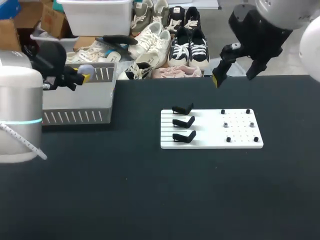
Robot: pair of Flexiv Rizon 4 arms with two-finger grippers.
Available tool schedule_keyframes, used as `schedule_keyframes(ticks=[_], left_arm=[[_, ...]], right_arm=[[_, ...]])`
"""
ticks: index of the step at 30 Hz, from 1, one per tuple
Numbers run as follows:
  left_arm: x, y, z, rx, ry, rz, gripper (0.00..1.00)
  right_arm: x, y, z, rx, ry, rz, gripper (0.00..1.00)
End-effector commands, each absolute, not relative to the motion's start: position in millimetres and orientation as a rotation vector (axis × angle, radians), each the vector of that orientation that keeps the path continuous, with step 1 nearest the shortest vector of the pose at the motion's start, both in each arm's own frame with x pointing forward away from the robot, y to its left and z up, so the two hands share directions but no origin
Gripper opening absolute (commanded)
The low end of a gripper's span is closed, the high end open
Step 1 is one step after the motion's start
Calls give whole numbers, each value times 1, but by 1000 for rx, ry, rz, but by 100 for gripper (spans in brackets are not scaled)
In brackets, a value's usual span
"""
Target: Pick up each earbud case from the left stands, insert the matching earbuds, close the lid, and place the case in the box.
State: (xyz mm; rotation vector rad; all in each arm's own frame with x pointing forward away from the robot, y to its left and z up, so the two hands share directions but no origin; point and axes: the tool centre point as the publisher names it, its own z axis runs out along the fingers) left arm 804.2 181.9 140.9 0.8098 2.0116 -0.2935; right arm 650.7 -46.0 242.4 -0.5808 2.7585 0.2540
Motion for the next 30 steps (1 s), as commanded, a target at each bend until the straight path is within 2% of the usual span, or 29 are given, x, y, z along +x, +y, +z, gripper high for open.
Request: schedule_keyframes(ticks=[1, 7, 9, 10, 11, 12, 20, 30], left_arm=[[816, 179, 130, 829, 2091, -277, 0], [817, 182, 125, 804, 2108, -293, 0], [817, 183, 125, 803, 2115, -291, 22], [816, 183, 124, 799, 2120, -290, 44], [816, 183, 124, 797, 2122, -290, 55], [815, 183, 124, 796, 2126, -287, 100], [806, 182, 137, 800, 2091, -239, 100], [783, 136, 169, 895, 1886, -361, 100]], right_arm=[[648, -47, 242, -575, 2754, 251, 100], [648, -47, 242, -575, 2754, 251, 100], [648, -47, 242, -575, 2754, 251, 100], [648, -47, 242, -575, 2754, 251, 100], [648, -47, 242, -575, 2754, 251, 100], [648, -47, 242, -575, 2754, 251, 100], [648, -47, 242, -575, 2754, 251, 100], [648, -47, 242, -575, 2754, 251, 100]])
